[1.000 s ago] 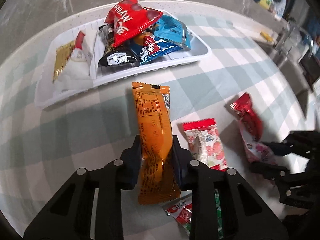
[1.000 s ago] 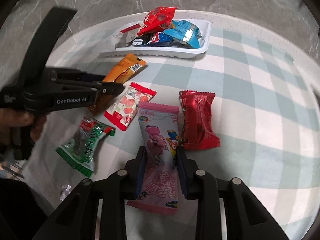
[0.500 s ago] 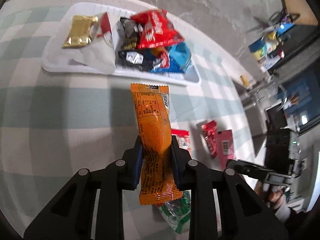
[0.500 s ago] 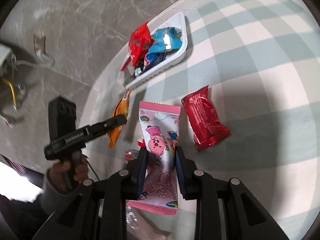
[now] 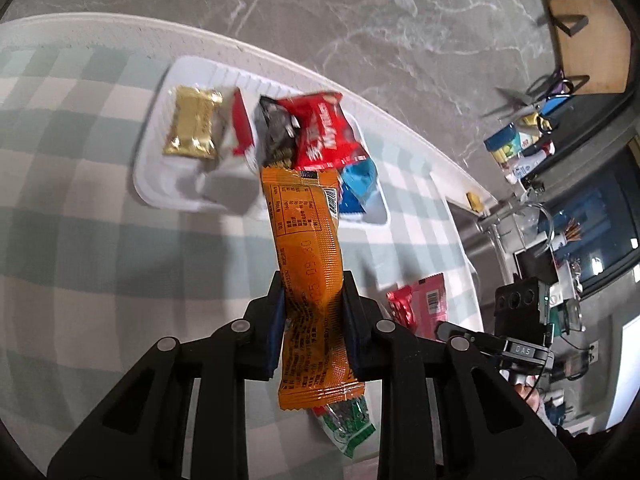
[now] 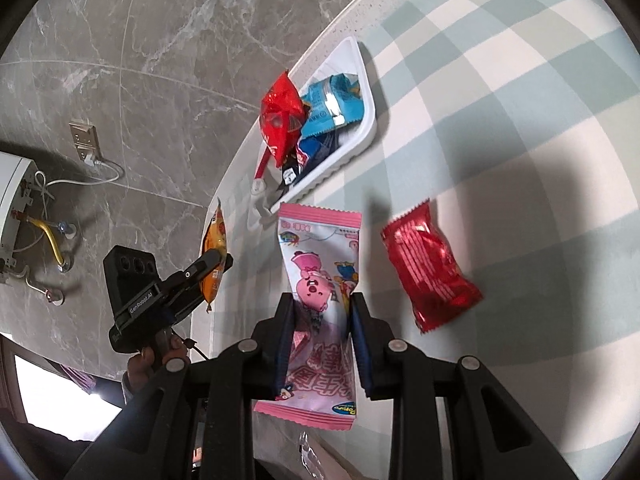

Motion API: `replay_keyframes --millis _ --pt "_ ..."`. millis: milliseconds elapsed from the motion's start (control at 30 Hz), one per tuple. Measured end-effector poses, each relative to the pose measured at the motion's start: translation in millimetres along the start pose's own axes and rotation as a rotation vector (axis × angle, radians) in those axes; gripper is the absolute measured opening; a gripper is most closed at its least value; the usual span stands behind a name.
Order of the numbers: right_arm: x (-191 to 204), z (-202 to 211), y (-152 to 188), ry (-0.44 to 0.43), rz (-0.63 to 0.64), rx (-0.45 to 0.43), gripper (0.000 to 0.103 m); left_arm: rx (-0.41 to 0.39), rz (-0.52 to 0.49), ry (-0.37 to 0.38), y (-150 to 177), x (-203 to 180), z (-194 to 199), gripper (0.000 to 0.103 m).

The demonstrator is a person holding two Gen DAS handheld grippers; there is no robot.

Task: Organize snacks
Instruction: 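Carry the orange pack and pink pack into the white tray and release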

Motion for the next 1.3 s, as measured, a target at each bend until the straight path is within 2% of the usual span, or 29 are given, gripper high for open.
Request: replay_keyframes --millis 333,700,1000,1300 --pt "6 -7 -36 -0.009 -0.002 -0.03 0.03 -0.038 -0.002 -0.036 -36 16 12 0.023" --pt "15 -23 -107 0.04 0.06 -0.057 0.03 -0.042 -0.001 -0.065 -76 35 -1 0.023" --pt "7 -47 -166 0.116 0.121 -0.035 0.03 -0.042 -0.01 -0.092 -113 51 -14 0.023" --pt "-8 -73 -194 0.176 0.16 0.021 0.03 -0.025 -0.017 -0.108 -140 63 -32 0.023"
Point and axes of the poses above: each gripper's, at about its wrist camera, not at the fingertips, and z roughly against the way its jaws point, x to its left, y to its underside, the point moved 10 cm from there along -z, roughly the way its jaws point, and after that the axes turned 5 degrees about z, right-handed, at the moved point
